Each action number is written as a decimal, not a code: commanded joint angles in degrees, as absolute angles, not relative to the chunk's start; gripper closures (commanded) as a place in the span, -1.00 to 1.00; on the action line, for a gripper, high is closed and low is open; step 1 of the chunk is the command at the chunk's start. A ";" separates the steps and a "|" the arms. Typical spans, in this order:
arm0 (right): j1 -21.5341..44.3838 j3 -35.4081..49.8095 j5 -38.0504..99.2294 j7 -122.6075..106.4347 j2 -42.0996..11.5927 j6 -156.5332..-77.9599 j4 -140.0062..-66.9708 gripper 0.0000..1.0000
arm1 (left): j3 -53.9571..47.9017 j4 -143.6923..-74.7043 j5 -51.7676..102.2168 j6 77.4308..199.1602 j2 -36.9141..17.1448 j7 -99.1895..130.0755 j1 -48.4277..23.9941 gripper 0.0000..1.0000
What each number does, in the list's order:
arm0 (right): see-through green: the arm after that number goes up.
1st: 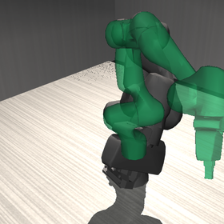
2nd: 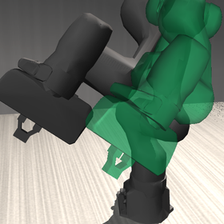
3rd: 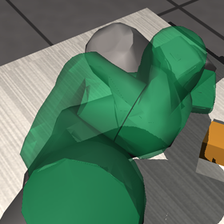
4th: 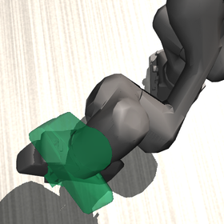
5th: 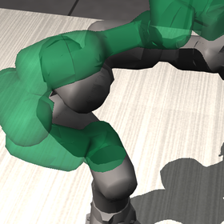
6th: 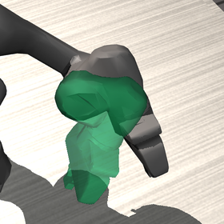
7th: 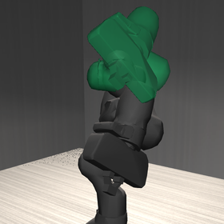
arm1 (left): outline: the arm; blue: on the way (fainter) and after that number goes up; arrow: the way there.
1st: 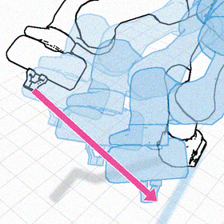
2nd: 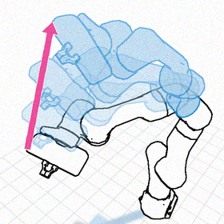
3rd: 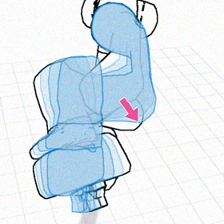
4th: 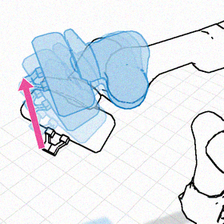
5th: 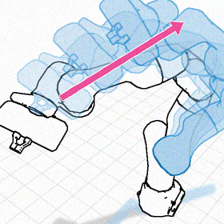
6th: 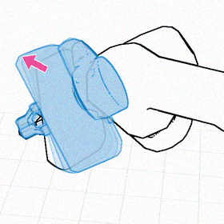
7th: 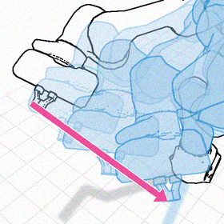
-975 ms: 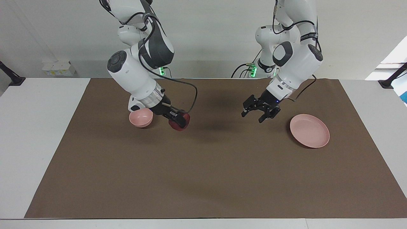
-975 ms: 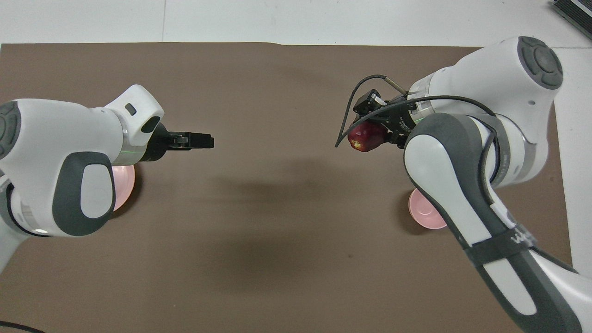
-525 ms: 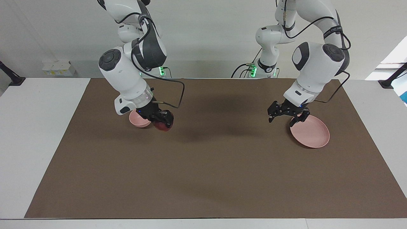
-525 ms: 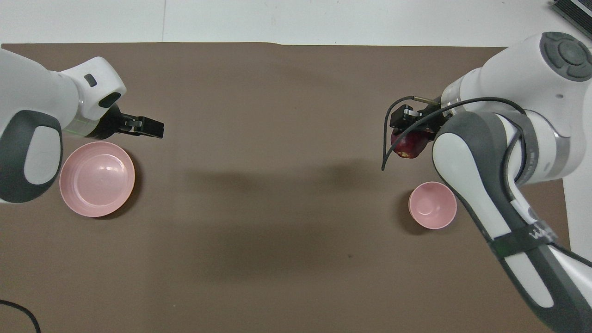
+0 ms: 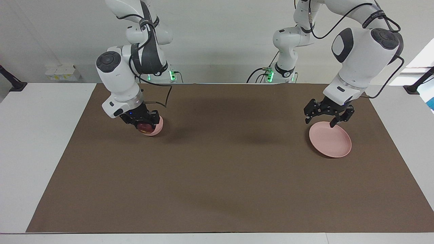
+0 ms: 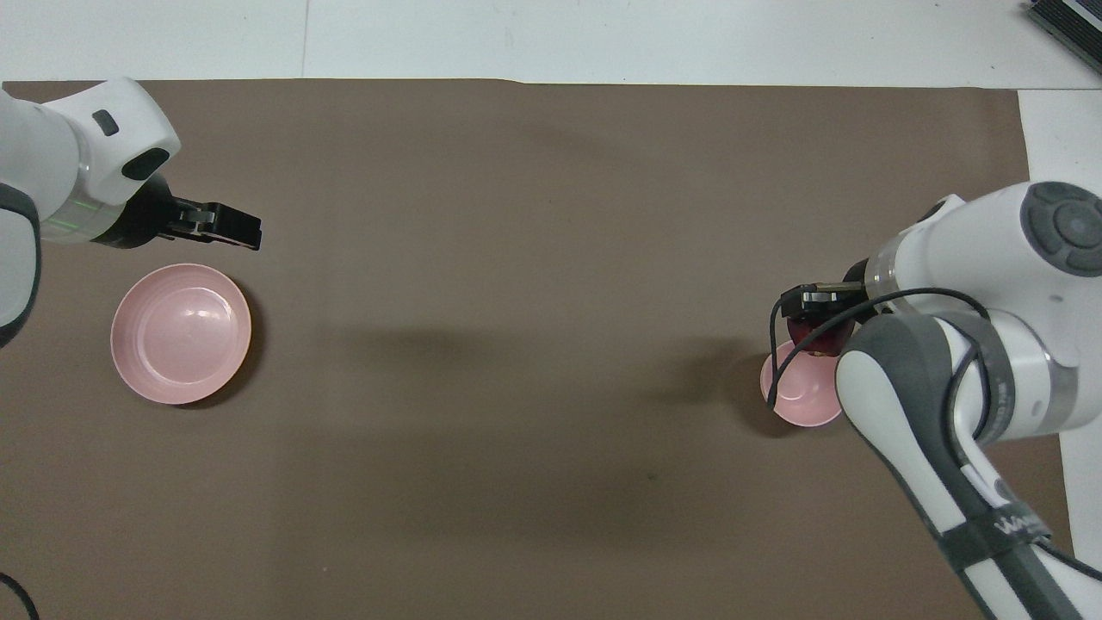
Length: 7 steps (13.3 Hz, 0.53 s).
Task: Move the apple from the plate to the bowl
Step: 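Carry the apple with the right gripper while the left gripper withdraws, then lower the apple into the pink bowl and open the right gripper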
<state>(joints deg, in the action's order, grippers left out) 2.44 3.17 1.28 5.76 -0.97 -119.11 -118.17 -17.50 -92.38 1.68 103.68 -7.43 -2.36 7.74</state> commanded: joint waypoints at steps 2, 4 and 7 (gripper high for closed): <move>1.14 3.78 0.26 2.90 5.71 -127.07 -130.59 1.00 | -17.32 -88.78 -0.09 98.01 -6.95 -2.72 8.09 -1.00; 0.97 3.78 0.26 2.81 4.93 -131.81 -133.40 1.00 | -13.56 -87.45 0.17 94.50 -4.33 -2.81 6.43 -1.00; 0.09 3.87 0.26 2.02 2.65 -138.86 -136.49 1.00 | -4.95 -87.54 0.18 92.73 -2.29 -2.90 -1.20 -1.00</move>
<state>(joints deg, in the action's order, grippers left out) 1.51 3.17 1.04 3.81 3.30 -135.77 -134.86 -10.37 -87.58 1.09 94.71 -3.81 -2.55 3.97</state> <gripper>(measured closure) 0.300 0.000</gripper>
